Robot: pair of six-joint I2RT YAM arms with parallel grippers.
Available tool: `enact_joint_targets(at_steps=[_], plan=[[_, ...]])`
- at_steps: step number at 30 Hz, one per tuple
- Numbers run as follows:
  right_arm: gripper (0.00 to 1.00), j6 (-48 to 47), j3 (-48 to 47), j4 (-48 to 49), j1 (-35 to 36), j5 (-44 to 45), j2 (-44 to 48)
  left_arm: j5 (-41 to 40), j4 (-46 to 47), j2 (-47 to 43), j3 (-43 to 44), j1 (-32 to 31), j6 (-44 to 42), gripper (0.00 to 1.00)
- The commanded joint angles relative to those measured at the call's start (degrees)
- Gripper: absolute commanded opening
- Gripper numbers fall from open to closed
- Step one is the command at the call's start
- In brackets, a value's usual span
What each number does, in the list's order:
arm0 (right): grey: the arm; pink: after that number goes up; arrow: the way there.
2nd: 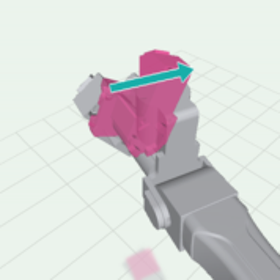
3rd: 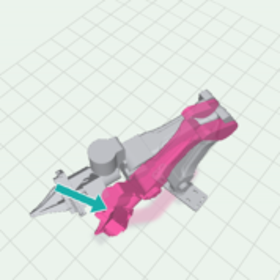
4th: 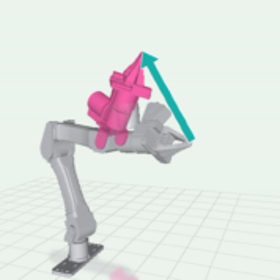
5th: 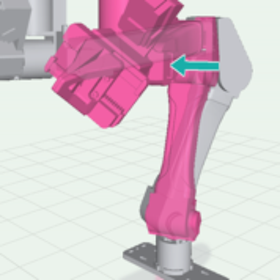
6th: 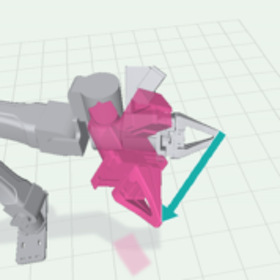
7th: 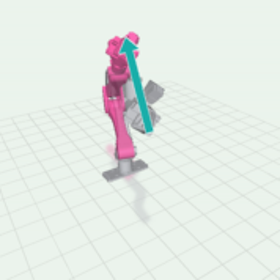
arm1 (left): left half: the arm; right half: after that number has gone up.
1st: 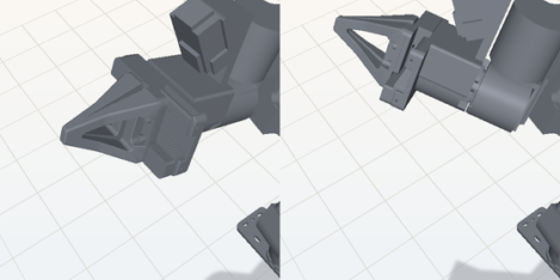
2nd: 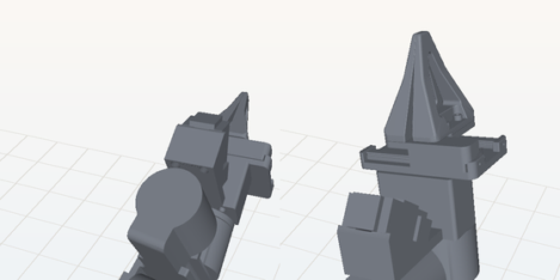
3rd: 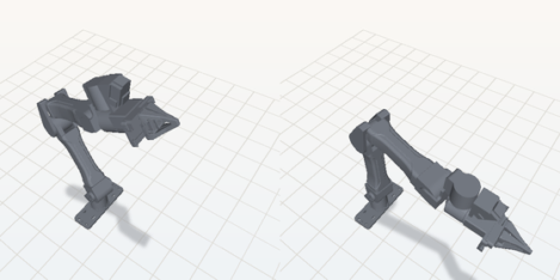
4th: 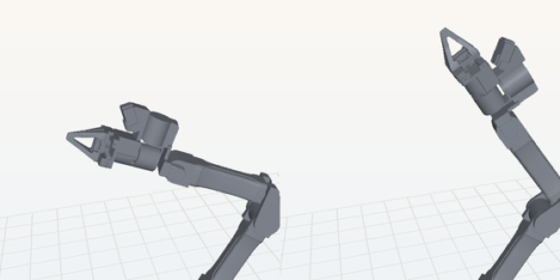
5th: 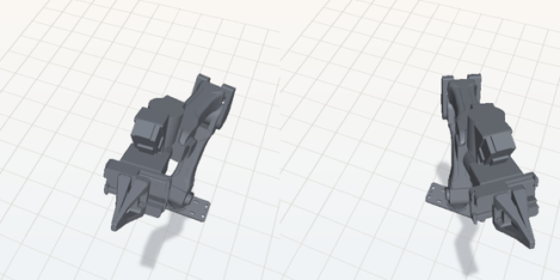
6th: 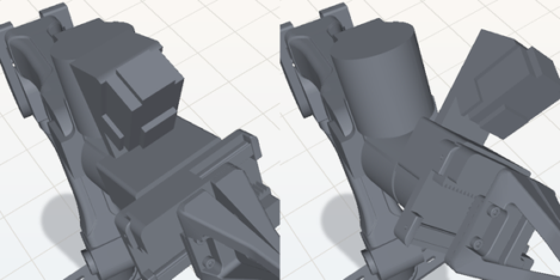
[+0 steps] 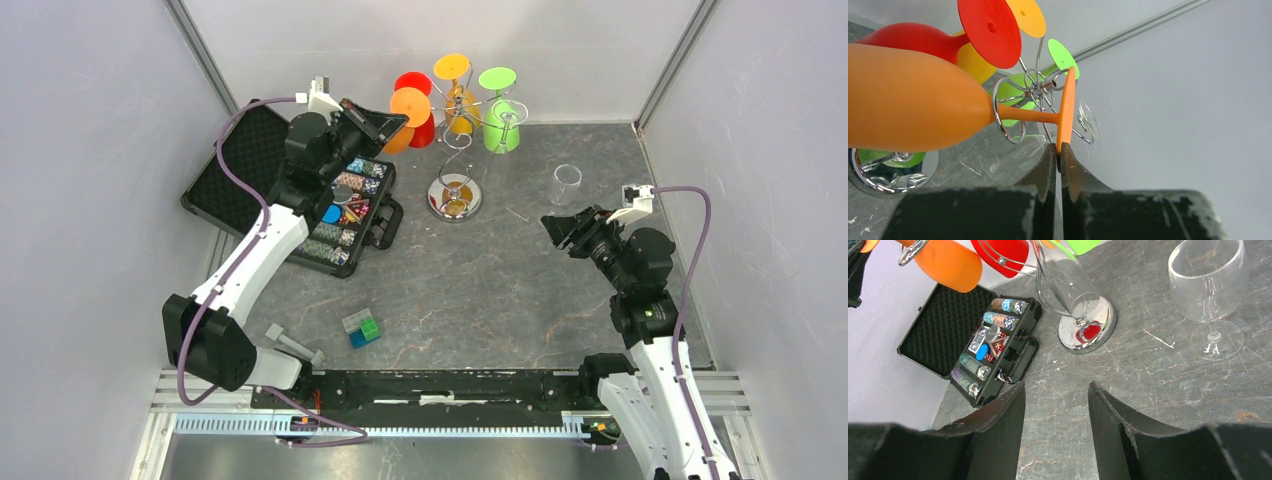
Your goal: Take the wine glass off the wine glass rack
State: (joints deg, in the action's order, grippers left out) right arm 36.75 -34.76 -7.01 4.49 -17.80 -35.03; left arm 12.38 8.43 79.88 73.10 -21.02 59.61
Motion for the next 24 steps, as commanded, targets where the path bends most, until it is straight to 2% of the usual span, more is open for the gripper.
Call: enact_joint_targets(at_steps=[1, 12, 19, 24], plan=[[0.54, -0.2, -0.6, 1.3, 0.1, 0.0, 0.4, -2.4, 3.5, 0.5, 2.4, 0.0, 1.1, 0.02], [0.59, 0.0, -0.8, 1.3, 0.1, -1.0, 0.0, 8.2, 4.6, 6.7, 7.3, 0.0, 2.6, 0.02], [0.62, 0.4, -0.8, 1.3, 0.1, -1.3, 0.0, 12.9, 6.9, 5.3, 4.5, -0.2, 6.5, 0.02], [0.68, 1.1, -0.9, 1.4, 0.1, -2.2, 0.0, 12.9, 7.0, 2.4, 1.1, -0.1, 7.4, 0.02]])
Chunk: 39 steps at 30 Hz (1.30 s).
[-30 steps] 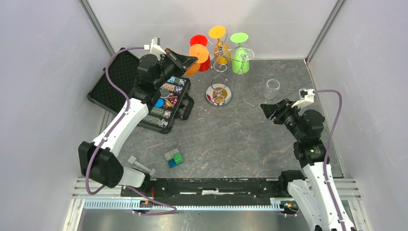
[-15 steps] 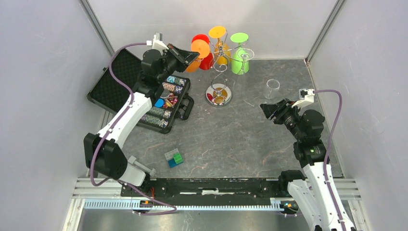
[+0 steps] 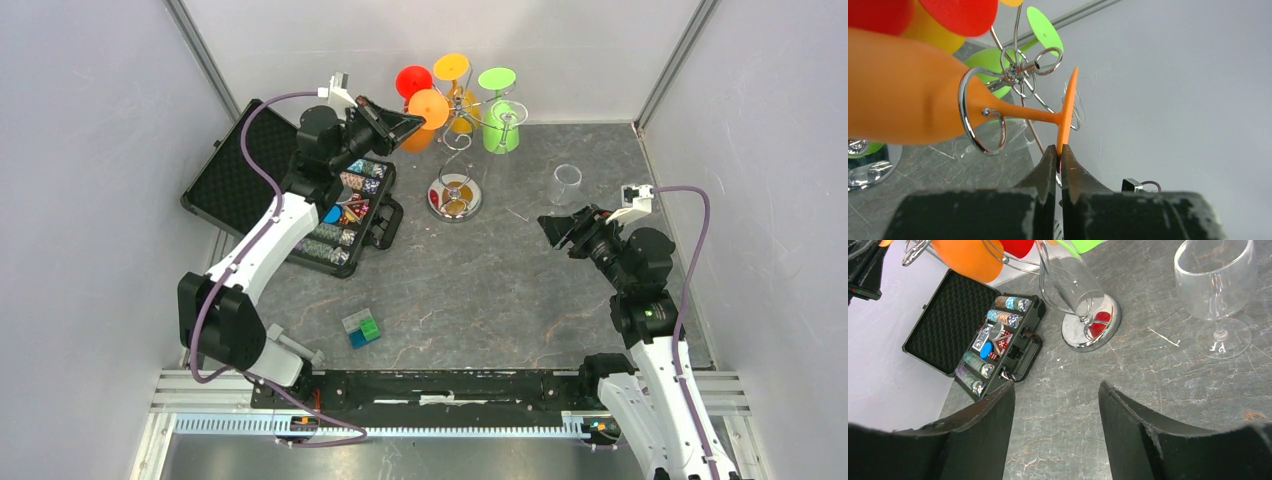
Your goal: Take the wine glass off the wine glass rack
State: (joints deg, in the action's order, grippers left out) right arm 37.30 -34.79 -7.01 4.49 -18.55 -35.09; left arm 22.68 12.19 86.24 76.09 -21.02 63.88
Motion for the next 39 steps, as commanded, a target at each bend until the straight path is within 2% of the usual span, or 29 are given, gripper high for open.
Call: enact_joint_targets(at_steps=[1, 5, 7, 9, 19, 24, 26, 29, 31, 35, 39], plan=[[0.69, 0.7, -0.9, 1.5, 0.0, -1.8, 0.0, 2.7, 3.4, -4.4, -2.5, -0.1, 3.4, 0.02], [0.81, 1.4, -0.6, 2.7, 0.0, -3.7, 0.1, 1.2, 3.9, -7.3, -5.9, -0.1, 4.3, 0.02], [0.92, 1.7, -0.1, 3.8, 0.1, -4.7, 0.3, -0.7, 4.3, -9.8, -8.3, -0.3, 4.8, 0.02], [0.98, 2.3, 0.9, 5.5, 0.1, -5.6, 0.5, -1.3, 4.7, -11.8, -9.9, -0.6, 5.4, 0.02], [0.98, 7.3, 4.4, 12.1, 0.0, -10.2, 1.3, -1.2, 3.8, -18.4, -13.3, -0.9, 6.5, 0.02], [0.98, 12.2, 6.5, 19.6, 0.0, -15.8, 1.4, -1.3, 4.6, -23.4, -16.6, -0.9, 10.7, 0.02], [0.98, 16.0, 8.2, 25.4, 0.2, -18.2, 1.7, -1.6, 7.3, -25.6, -18.3, -2.6, 13.6, 0.02], [0.98, 22.6, 11.2, 35.8, 1.0, -20.2, 1.7, -1.7, 7.7, -27.2, -18.9, -8.2, 15.7, 0.02], [0.98, 24.6, 11.7, 39.3, 2.6, -19.7, 1.8, -2.5, 9.7, -28.1, -19.9, -12.2, 17.9, 0.02], [0.98, 26.7, 12.2, 44.9, 7.1, -18.5, 1.9, -5.1, 17.1, -30.3, -24.1, -17.4, 24.7, 0.02], [0.98, 32.7, 13.0, 53.6, 7.8, -19.5, 2.1, -4.0, 26.8, -29.2, -26.8, -21.3, 32.4, 0.02]])
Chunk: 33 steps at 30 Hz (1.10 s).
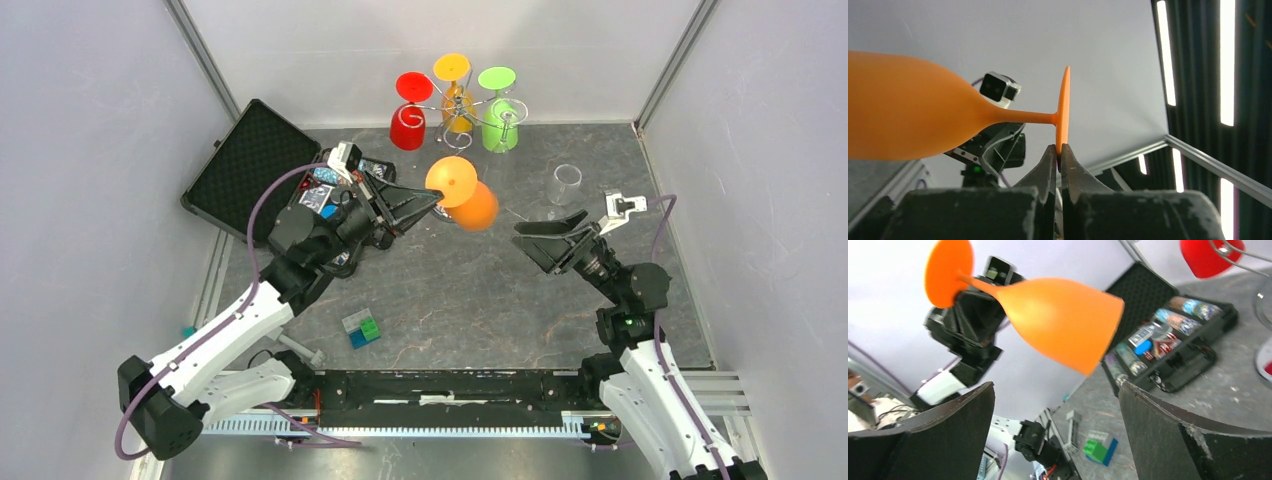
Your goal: Take the wine glass off the wine glass rack
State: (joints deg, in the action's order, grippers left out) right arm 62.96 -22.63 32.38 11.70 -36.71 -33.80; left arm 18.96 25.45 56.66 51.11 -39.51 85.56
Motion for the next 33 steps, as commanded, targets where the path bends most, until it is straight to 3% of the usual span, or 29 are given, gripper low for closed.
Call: enact_joint_targets(at_steps=[1, 5, 11, 16, 18, 27, 31, 33], plan=[[0.98, 8.9, 1.1, 17.1, 0.7, -1.4, 1.0, 0.7, 18.1, 1.4, -2.2, -3.2, 13.5, 0.02], [0.98, 12.3, 1.1, 22.1, 0.9, -1.4, 1.0, 1.8, 29.4, 5.1, -2.6, -5.4, 20.3, 0.02], [0.98, 14.7, 0.7, 28.2, 0.9, -1.2, 0.9, 0.8, 33.1, 6.1, -2.5, -7.1, 21.6, 0.02], [0.66, 18.1, -2.1, 37.8, 0.9, -2.8, -0.9, 0.8, 35.7, 7.1, -2.7, -7.5, 22.7, 0.02], [0.60, 20.2, -2.2, 43.1, 0.9, -2.4, -1.5, 1.2, 36.6, 7.6, -2.8, -7.6, 23.0, 0.02], [0.55, 27.7, -3.7, 63.8, 1.0, 0.6, -7.0, 1.4, 43.7, 10.9, -4.0, -9.2, 25.5, 0.02], [0.52, 28.8, -6.3, 67.0, 1.0, 0.7, -9.7, 1.3, 44.7, 11.7, -4.4, -9.9, 25.5, 0.02], [0.45, 28.9, -7.8, 67.6, 1.1, 0.3, -10.5, 1.3, 45.2, 12.1, -4.5, -10.0, 25.4, 0.02]])
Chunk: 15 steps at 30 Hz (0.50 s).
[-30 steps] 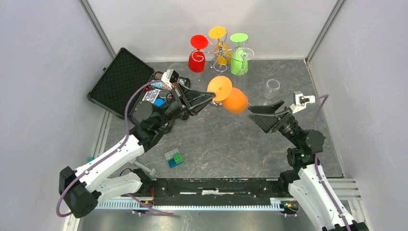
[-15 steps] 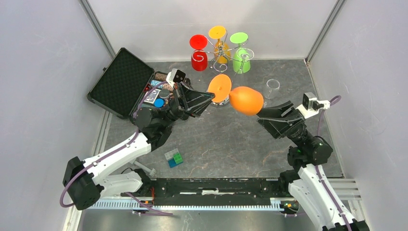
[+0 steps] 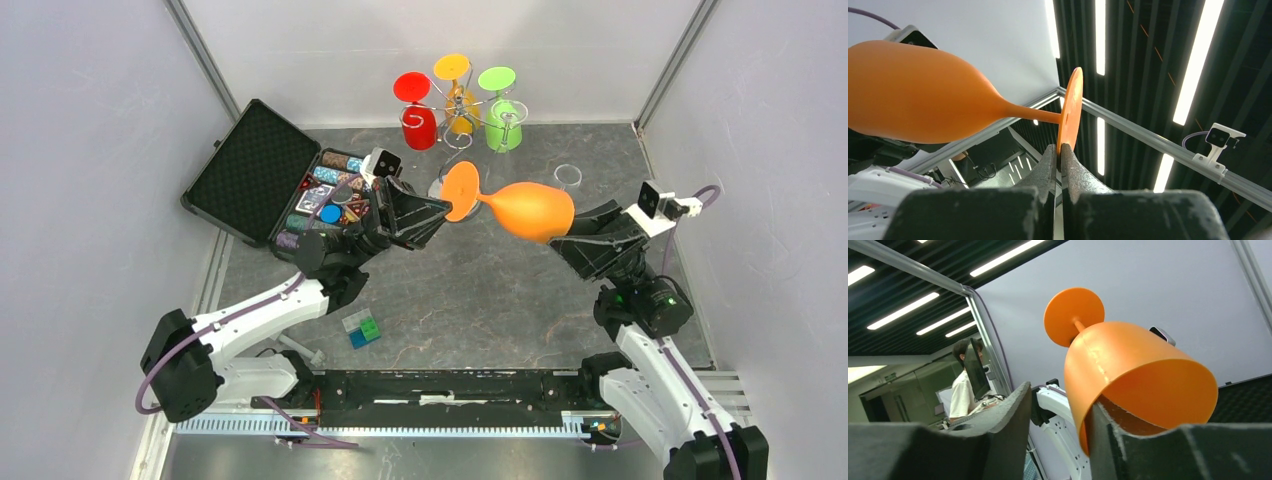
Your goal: Take the wine glass off the wine glass rack
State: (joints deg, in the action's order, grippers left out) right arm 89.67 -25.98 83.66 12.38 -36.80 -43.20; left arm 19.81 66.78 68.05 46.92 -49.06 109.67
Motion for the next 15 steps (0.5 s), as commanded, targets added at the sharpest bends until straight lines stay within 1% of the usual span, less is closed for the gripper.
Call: enact_joint_targets(at_steps=[1, 3, 4, 5, 6, 7, 9, 10, 12, 14, 15], plan=[[0.41, 2.2, -4.9, 16.5, 0.4, 0.2, -1.3, 0.4, 4.0, 0.7, -0.4, -0.4, 1.1, 0.02], [0.24, 1.8, -5.7, 15.9, 0.4, -0.1, -1.2, 0.3, 4.1, 0.6, -0.3, -0.4, 0.1, 0.02], [0.18, 1.1, -6.0, 14.8, 0.4, -0.2, -1.0, 0.2, 4.0, 0.4, -0.2, -0.4, -0.4, 0.02], [0.09, 0.3, -6.4, 13.3, 0.4, -0.6, -0.7, 0.3, 3.6, 0.2, 0.0, -0.4, -1.2, 0.03], [0.02, -1.2, -6.7, 11.1, 0.4, -1.0, -0.3, 0.2, 3.3, -0.1, 0.2, -0.4, -2.2, 0.08], [0.00, -2.5, -7.1, 8.4, 0.4, -1.4, 0.2, 0.3, 2.6, -0.3, 0.4, -0.4, -3.3, 0.14], [0.00, -6.3, -7.9, 3.2, 0.4, -2.0, 1.2, 0.5, 1.5, -0.9, 0.8, -0.4, -5.6, 0.23], [0.00, -8.8, -8.5, 0.5, 0.4, -2.2, 1.9, 0.3, 1.1, -1.2, 0.7, -0.4, -6.8, 0.30], [0.00, -14.2, -10.4, -7.6, 0.4, -2.9, 3.1, 0.0, -0.8, -2.0, 0.3, -0.2, -8.6, 0.57], [0.00, -22.1, -13.3, -17.6, 0.4, -3.0, 4.3, -0.7, -1.5, -2.6, -0.8, 0.2, -10.2, 0.76], [0.00, -26.2, -15.2, -23.3, 0.4, -2.5, 4.9, -1.1, -1.7, -2.9, -1.4, 0.6, -10.7, 0.81]])
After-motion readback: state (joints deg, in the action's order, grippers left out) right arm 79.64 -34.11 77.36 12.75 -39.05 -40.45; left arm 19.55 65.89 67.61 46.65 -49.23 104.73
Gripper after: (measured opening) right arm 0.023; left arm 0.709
